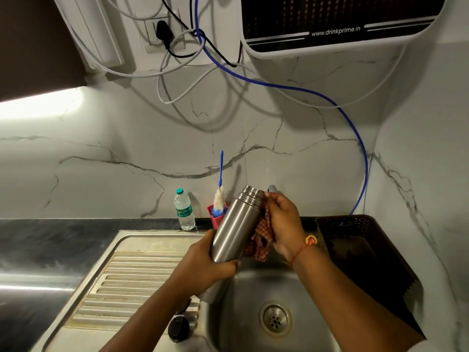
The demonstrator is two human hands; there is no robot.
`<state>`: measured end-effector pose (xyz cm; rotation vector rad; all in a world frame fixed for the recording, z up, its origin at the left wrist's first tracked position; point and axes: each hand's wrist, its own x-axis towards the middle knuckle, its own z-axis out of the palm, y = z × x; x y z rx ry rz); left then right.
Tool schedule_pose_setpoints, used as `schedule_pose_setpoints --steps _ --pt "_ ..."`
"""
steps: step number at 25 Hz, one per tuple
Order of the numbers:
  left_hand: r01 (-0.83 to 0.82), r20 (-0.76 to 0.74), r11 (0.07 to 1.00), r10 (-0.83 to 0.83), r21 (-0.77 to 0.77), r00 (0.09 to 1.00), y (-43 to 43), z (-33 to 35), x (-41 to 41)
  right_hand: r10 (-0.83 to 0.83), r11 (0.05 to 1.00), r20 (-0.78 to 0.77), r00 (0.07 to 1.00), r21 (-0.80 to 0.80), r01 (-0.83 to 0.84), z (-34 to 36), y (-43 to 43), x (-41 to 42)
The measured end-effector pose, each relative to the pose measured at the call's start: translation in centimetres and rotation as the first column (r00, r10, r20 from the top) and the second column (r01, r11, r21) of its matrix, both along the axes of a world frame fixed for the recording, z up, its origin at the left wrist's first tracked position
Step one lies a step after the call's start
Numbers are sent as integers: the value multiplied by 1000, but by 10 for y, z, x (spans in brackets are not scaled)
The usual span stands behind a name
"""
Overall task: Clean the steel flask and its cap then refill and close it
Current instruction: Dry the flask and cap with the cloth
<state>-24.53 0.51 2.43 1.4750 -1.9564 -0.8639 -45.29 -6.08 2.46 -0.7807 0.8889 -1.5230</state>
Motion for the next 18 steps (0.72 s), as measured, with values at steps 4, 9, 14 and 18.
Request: schedule_pose_setpoints --steps 4,9,14,18 --pt "160 108 985 -167 69 980 -8 11 17 341 940 46 939 -1 -341 21 1 -27" --pt "304 224 944 -326 128 918 -24 21 36 547 807 -370 751 -4 -590 43 -3 -49" --pt "322 434 943 -325 83 840 -32 13 43 425 754 -853 304 148 -640 68 3 -50" --pt "255 476 967 -230 12 849 -41 6 45 321 834 -907 274 133 -536 57 2 -43"
